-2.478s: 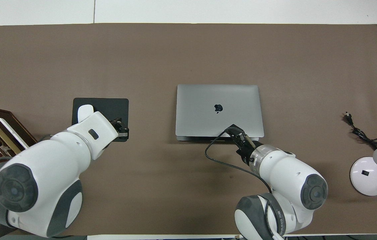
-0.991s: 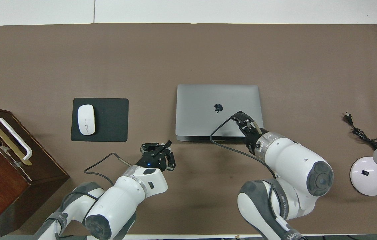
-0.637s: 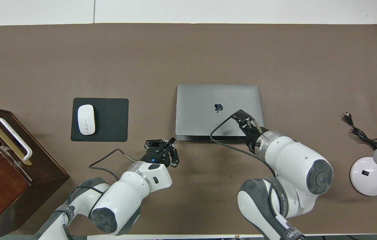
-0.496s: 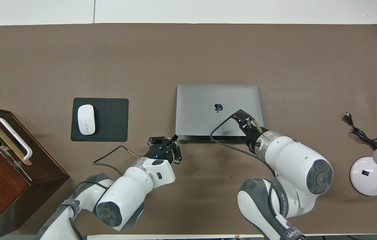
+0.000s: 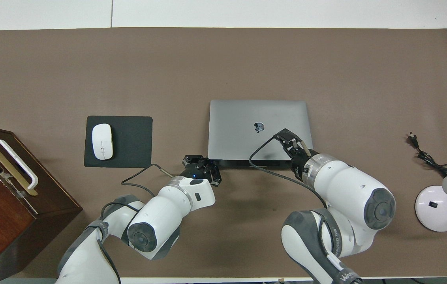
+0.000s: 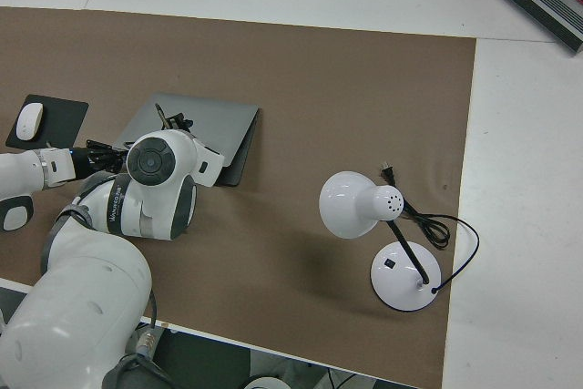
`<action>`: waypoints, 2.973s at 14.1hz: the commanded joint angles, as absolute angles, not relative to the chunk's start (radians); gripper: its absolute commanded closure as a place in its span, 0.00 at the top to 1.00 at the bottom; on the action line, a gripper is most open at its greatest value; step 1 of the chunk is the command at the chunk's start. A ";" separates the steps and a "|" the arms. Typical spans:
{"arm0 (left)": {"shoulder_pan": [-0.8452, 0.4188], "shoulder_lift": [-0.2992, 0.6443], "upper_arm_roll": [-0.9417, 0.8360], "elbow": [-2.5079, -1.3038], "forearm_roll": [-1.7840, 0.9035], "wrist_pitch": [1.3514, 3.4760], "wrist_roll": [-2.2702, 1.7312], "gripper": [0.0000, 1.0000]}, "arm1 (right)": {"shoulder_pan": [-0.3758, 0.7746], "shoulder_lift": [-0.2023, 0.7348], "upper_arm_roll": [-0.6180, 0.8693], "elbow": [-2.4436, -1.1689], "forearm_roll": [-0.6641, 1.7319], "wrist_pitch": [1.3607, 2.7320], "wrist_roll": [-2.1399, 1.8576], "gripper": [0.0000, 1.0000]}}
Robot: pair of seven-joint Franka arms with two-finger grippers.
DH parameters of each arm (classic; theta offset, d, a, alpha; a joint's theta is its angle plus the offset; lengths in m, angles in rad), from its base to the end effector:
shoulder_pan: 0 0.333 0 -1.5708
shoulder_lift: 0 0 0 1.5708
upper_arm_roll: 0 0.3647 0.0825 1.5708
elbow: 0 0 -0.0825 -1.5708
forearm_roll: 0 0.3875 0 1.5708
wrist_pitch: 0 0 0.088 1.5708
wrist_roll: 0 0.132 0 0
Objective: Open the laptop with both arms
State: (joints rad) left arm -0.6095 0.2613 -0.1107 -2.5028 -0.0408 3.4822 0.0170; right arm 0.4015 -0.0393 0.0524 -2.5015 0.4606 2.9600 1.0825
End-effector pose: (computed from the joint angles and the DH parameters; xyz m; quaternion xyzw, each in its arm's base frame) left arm 0.4148 -0.3559 0.2934 0.8826 -0.3118 0.3257 0.1334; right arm 0.4715 0.1991 0.3730 -0.8334 0.4888 -0.1071 0.2346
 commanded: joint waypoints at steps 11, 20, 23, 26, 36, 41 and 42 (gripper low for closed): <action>-0.626 0.295 -0.091 -2.487 -0.038 3.505 0.067 0.00 | 0.371 0.063 0.058 -2.317 0.489 2.971 1.061 1.00; -0.626 0.305 -0.091 -2.485 -0.040 3.505 0.067 0.00 | 0.348 0.158 0.058 -2.125 0.488 2.971 1.051 1.00; -0.626 0.305 -0.091 -2.485 -0.040 3.505 0.067 0.00 | 0.331 0.190 0.058 -2.051 0.486 2.968 1.048 1.00; -0.626 0.305 -0.091 -2.487 -0.038 3.505 0.067 0.00 | 0.313 0.216 0.058 -1.988 0.486 2.959 1.040 1.00; -0.626 0.307 -0.089 -2.485 -0.038 3.505 0.071 0.00 | 0.285 0.275 0.060 -1.894 0.485 2.959 1.028 1.00; -0.620 0.307 -0.089 -2.487 -0.038 3.505 0.071 0.00 | 0.304 0.212 0.060 -1.867 0.488 2.766 1.084 1.00; -0.615 0.307 -0.089 -2.487 -0.038 3.505 0.071 0.00 | 0.305 0.187 0.060 -1.861 0.488 2.728 1.098 1.00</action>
